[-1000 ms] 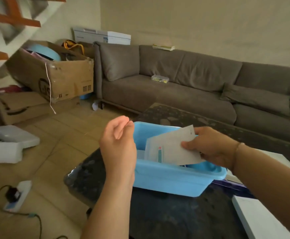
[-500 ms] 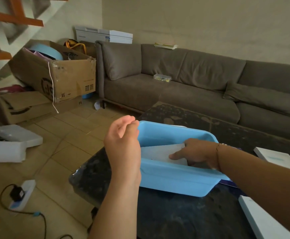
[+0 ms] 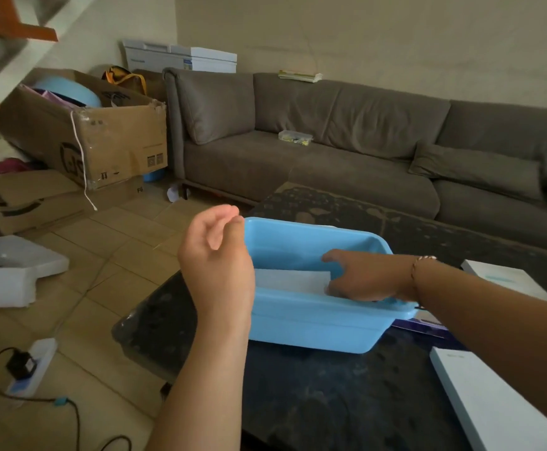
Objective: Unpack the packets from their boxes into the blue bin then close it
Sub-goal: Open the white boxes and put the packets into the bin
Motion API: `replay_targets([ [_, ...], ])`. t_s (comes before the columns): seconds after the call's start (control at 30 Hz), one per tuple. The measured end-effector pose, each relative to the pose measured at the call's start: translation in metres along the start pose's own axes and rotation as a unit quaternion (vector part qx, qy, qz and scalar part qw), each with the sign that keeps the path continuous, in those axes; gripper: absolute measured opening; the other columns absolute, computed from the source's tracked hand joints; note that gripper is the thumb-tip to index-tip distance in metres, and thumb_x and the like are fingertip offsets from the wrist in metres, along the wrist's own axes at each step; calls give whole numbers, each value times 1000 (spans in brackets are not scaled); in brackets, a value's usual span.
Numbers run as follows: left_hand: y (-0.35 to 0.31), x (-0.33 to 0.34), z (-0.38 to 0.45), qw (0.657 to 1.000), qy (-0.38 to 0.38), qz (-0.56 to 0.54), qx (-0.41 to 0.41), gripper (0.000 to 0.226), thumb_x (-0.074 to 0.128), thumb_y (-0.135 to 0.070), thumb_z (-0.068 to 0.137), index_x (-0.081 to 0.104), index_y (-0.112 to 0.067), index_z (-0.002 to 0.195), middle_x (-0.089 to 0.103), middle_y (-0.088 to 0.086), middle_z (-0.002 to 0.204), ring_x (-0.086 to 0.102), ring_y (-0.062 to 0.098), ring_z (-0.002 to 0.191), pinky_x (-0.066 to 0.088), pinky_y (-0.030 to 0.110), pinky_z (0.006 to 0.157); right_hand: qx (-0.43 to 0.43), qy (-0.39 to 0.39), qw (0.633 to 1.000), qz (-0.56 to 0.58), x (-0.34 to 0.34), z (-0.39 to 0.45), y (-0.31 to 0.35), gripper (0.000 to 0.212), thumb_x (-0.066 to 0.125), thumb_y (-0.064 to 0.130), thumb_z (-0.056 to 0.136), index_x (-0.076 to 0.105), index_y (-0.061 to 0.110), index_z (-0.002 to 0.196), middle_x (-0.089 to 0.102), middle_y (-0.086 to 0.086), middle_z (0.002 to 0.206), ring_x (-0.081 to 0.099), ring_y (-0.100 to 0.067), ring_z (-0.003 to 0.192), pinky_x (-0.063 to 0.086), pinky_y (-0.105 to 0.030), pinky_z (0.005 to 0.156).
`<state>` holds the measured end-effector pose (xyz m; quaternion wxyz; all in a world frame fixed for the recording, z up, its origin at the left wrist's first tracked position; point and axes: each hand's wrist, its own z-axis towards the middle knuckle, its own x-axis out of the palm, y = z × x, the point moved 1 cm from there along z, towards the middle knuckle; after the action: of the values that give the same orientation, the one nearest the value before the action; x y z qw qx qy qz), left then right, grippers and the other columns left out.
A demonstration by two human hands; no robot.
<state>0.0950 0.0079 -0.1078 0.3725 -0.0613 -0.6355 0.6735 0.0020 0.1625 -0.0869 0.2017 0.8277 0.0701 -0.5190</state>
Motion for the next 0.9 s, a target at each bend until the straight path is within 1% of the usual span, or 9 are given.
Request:
replay_targets([
  [0.1, -3, 11, -29, 977, 38, 91, 189, 17, 58, -14, 92, 67, -9, 106, 70, -1, 107, 66, 7, 102, 55, 31, 93, -136, -127, 980, 68, -8, -42, -16, 38, 60, 24, 95, 54, 29, 133, 71, 9, 110, 66, -7, 99, 49, -22, 94],
  [0.2, 4, 22, -87, 929, 196, 116, 292, 17, 56, -14, 91, 65, -6, 103, 66, 1, 112, 61, 11, 110, 50, 28, 93, -228, -270, 899, 256, 9, -114, -57, 27, 63, 9, 92, 65, 24, 115, 75, 6, 95, 71, -11, 91, 54, -19, 83],
  [0.33, 28, 20, -159, 753, 567, 197, 270, 32, 62, -15, 85, 66, -19, 117, 58, -13, 131, 45, 0, 128, 35, 17, 108, -107, -390, 901, 156, 59, -192, -155, 68, 58, -16, 78, 66, 49, 96, 73, 21, 98, 71, -7, 87, 56, -17, 78],
  [0.43, 56, 16, -185, 642, 664, 274, 269, 48, 63, -29, 87, 54, -34, 135, 34, -29, 151, 13, -14, 141, 8, 10, 112, 21, -330, 943, -28, 91, -215, -203, 88, 53, -23, 66, 51, 60, 96, 53, 26, 123, 61, -17, 120, 35, -16, 105],
  [0.5, 70, 16, -198, 613, 676, 297, 279, 52, 61, -44, 89, 49, -37, 139, 28, -33, 153, 4, -16, 142, 3, 13, 112, 32, -207, 970, -121, 111, -226, -219, 82, 51, -6, 79, 31, 56, 129, 16, 33, 139, 11, -10, 150, 0, -16, 109],
  [0.6, 87, 15, -212, 599, 670, 298, 321, 48, 62, -52, 87, 58, -37, 132, 44, -30, 145, 21, -8, 143, 23, 29, 117, 72, -132, 982, -117, 116, -245, -241, 69, 50, 24, 93, 14, 56, 142, 5, 42, 138, -22, 7, 138, -16, -20, 111],
  [0.7, 101, 18, -216, 610, 644, 269, 375, 29, 66, -43, 86, 71, -33, 113, 63, -22, 129, 46, 4, 135, 46, 41, 106, 40, -134, 983, -116, 122, -251, -239, 59, 76, 45, 78, 48, 55, 130, 46, 38, 127, 21, -1, 144, 8, -44, 122],
  [0.77, 104, 21, -218, 625, 626, 250, 395, 21, 66, -35, 87, 75, -31, 106, 68, -19, 121, 53, 6, 128, 48, 41, 102, 15, -177, 973, -145, 127, -246, -243, 59, 94, 41, 50, 70, 47, 104, 69, 28, 98, 64, -14, 114, 39, -57, 106],
  [0.9, 83, 32, -222, 728, 564, 179, 347, 20, 65, -25, 86, 78, -18, 100, 74, -11, 107, 63, 4, 113, 55, 35, 93, -66, -302, 947, -90, 127, -248, -248, 19, 77, 42, 76, 74, 42, 95, 69, 22, 87, 64, -12, 98, 50, -55, 98],
])
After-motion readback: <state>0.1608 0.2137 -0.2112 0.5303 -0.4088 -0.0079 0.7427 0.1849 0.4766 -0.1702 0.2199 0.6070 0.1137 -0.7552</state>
